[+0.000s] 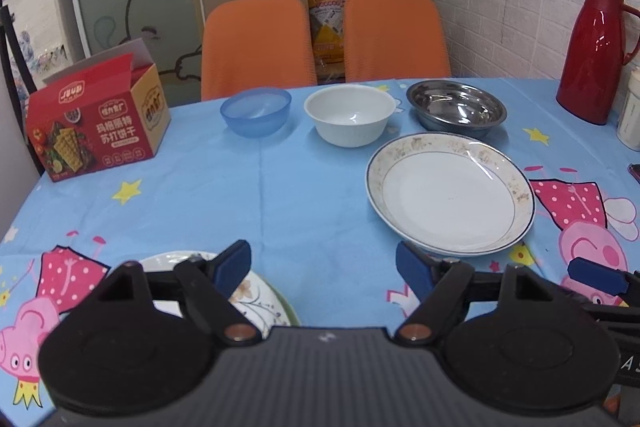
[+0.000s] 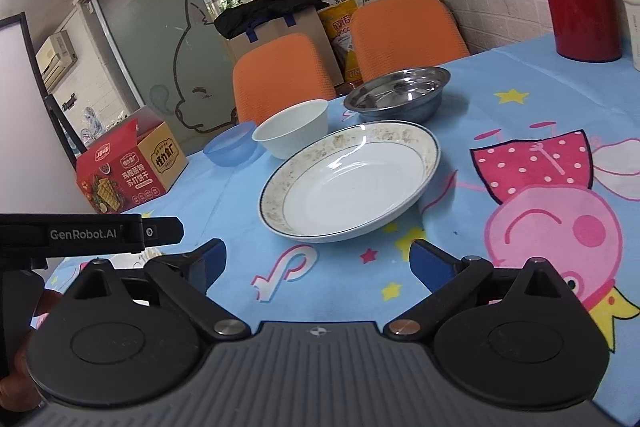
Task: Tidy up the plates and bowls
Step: 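Move both grippers to the rim of the gold-rimmed white plate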
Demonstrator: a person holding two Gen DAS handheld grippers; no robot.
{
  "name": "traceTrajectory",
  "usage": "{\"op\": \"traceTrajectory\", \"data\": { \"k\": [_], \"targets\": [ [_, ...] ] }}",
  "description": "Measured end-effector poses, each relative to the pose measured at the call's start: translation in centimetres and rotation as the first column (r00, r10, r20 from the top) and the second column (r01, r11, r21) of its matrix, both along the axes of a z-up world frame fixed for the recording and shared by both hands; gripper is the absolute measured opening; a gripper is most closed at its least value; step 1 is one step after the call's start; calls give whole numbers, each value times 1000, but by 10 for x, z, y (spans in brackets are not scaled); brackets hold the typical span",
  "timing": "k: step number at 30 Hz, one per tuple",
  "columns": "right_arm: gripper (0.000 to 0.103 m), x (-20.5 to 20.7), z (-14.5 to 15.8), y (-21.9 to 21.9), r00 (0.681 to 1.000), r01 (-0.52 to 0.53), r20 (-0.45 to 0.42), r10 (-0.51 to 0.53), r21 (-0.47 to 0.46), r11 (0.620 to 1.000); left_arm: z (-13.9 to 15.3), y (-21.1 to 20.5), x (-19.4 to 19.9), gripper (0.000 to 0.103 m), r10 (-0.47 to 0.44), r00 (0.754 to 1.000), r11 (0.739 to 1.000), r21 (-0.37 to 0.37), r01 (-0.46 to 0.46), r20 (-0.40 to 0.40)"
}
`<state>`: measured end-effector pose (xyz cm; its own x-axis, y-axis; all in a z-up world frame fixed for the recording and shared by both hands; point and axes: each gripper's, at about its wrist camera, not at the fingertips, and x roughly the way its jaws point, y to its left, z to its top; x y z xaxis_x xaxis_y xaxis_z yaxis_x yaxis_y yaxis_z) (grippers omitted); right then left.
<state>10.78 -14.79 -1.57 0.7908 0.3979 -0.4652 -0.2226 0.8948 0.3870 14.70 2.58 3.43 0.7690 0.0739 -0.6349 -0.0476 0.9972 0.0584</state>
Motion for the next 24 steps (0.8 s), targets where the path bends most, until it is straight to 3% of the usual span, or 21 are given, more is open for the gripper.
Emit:
{"op": "traceTrajectory", "data": {
  "k": [11, 24],
  "targets": [
    [103, 27, -3, -46, 993, 107, -43, -106, 1, 994, -15, -19, 48, 81, -43, 998, 999, 0, 43, -49],
    [103, 101, 13, -43, 998, 66, 20, -65, -46, 997, -22, -3, 95, 85, -4, 996, 999, 35, 7, -88]
  ]
}}
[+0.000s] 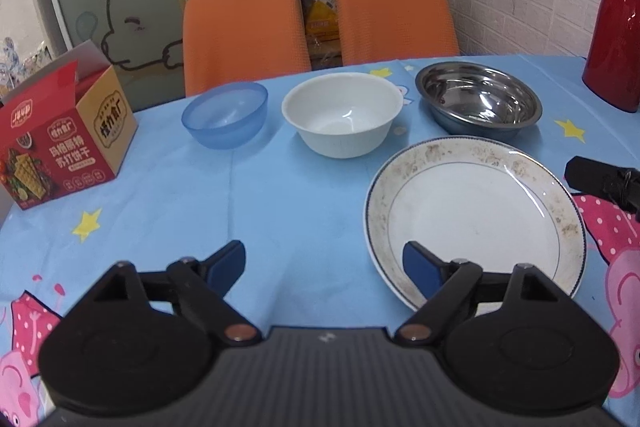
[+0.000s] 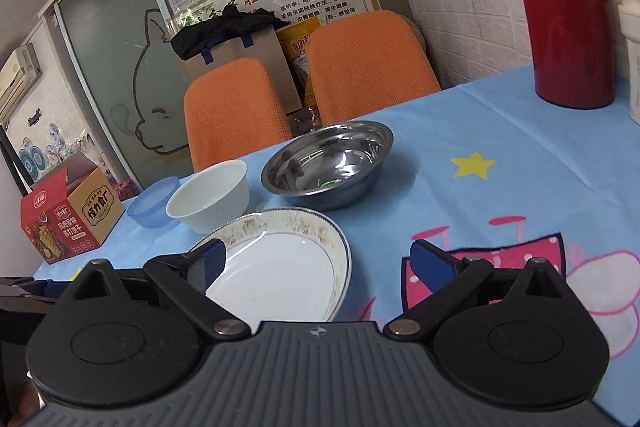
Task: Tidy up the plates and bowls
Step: 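Move both grippers to the rim of the gold-rimmed white plate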
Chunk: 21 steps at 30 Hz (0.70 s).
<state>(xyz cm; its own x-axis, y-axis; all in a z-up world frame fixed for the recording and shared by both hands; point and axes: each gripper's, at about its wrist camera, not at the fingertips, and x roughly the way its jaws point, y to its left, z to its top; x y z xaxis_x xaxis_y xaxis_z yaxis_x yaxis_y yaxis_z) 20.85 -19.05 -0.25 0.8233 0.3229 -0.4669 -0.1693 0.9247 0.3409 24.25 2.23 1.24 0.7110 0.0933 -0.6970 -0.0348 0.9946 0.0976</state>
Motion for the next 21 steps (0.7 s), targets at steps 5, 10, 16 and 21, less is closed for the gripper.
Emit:
{"op": "traceTrajectory", "data": {
  "k": [5, 10, 16, 21],
  "targets": [
    [103, 16, -6, 6, 999, -26, -31, 25, -32, 999, -1, 5, 23, 85, -46, 997, 992, -124, 39, -57],
    [103, 24, -17, 12, 995, -54, -86, 47, -86, 995, -11, 8, 50, 85, -83, 987, 974, -222, 51, -137],
    [103, 34, -29, 28, 986, -112, -143, 92, -147, 983, -20, -2, 70, 85, -115, 980, 974, -214, 78, -165],
    [103, 42, -31, 36, 983, -132, -150, 107, -173, 976, -27, -4, 75, 84, -129, 976, 973, -215, 90, -177]
  ]
}}
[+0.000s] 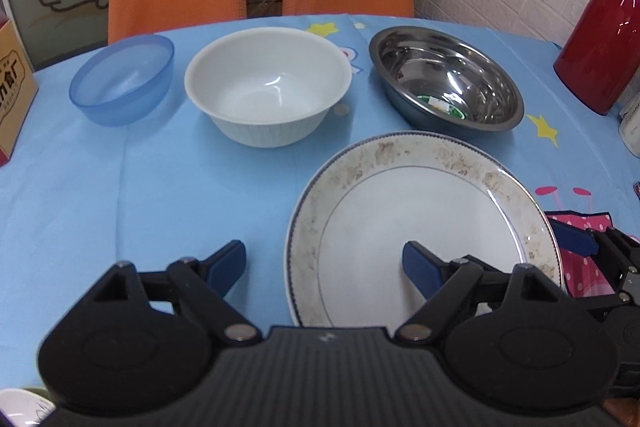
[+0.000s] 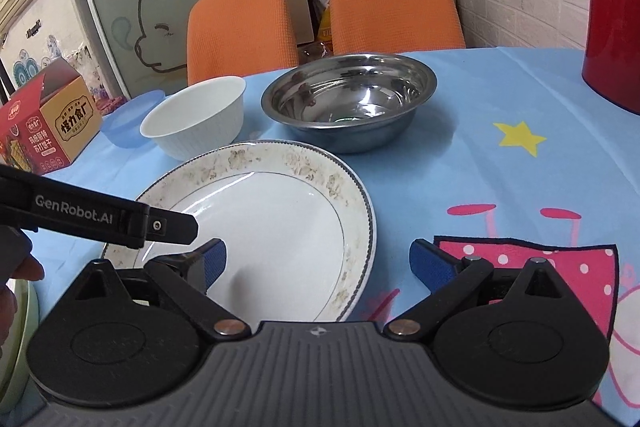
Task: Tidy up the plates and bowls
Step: 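Move both grippers to the rim of the gold-rimmed white plate, then close both grippers on the gold-rimmed plate rim and lift it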
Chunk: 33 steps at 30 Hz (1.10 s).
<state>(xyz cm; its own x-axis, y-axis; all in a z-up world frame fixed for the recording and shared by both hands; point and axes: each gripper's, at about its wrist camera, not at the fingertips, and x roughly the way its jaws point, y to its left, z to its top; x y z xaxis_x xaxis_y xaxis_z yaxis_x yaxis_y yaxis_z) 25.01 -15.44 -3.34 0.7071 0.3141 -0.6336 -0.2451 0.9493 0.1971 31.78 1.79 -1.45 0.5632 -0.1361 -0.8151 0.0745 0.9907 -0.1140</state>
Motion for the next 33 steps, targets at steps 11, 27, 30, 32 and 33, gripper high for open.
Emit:
{"op": "traceTrajectory", "data": {
  "k": [11, 27, 30, 32, 33],
  "targets": [
    [103, 2, -3, 11, 1000, -1, 26, 2, -46, 999, -5, 2, 0, 84, 17, 1000, 1000, 5, -17, 5],
    [103, -2, -7, 22, 998, -39, 43, 45, -123, 992, -6, -6, -8, 72, -23, 999, 1000, 21, 22, 44],
    [103, -10, -5, 27, 995, -71, 59, 78, -119, 990, -4, -10, -13, 60, -59, 997, 998, 15, 58, 56],
    [103, -12, -4, 22, 996, -46, 72, 54, -112, 993, -2, -8, -14, 57, -50, 998, 999, 7, 50, 45],
    [103, -13, -3, 17, 997, -24, 72, 32, -100, 995, -1, -8, -15, 53, -46, 998, 999, -1, 46, 35]
  ]
}}
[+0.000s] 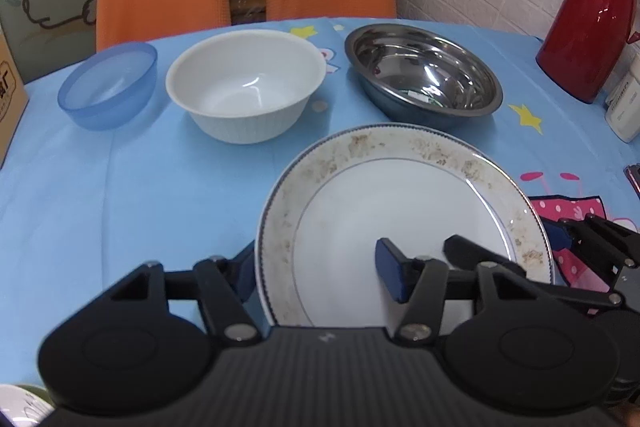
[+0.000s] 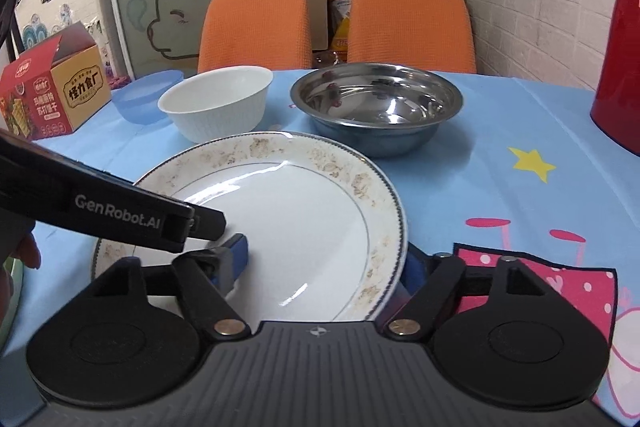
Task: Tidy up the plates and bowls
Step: 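Close both grippers on the gold-rimmed plate rim and lift it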
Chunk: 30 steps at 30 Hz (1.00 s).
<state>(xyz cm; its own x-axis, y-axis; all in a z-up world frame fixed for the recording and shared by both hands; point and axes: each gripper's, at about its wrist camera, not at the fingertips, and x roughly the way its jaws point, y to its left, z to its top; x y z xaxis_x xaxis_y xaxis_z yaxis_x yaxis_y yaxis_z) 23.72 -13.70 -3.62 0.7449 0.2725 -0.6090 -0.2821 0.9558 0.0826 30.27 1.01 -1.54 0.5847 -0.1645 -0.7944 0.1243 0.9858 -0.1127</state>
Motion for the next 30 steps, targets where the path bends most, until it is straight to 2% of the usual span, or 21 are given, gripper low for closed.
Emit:
{"op": "traceTrajectory", "data": {
  "k": [1, 2, 9, 18, 23, 30],
  "targets": [
    [91, -1, 1, -5, 1000, 13, -3, -13, 11, 1000, 1, -1, -2, 52, -2, 1000, 1000, -2, 2, -1],
    [88, -1, 2, -8, 1000, 15, -9, -15, 19, 1000, 2, -3, -4, 52, -5, 1000, 1000, 8, 5, 4],
    [88, -22, 3, -8, 999, 29, -22, -28, 56, 998, 12, -2, -27, 51, 13, 1000, 999, 37, -14, 29],
    [88, -54, 19, 10, 1000, 5, 4, -5, 80, 997, 32, 24, -65, 50, 65, 996, 998, 18, -66, 55],
    [89, -72, 36, 30, 998, -36, 49, 33, 69, 997, 48, 56, -94, 50, 120, 989, 993, -4, -121, 88],
    [91, -96, 45, 82, 989, -132, 74, 126, 80, 988, 59, 116, -143, 50, 225, 967, 973, 26, -230, 122]
  ]
}}
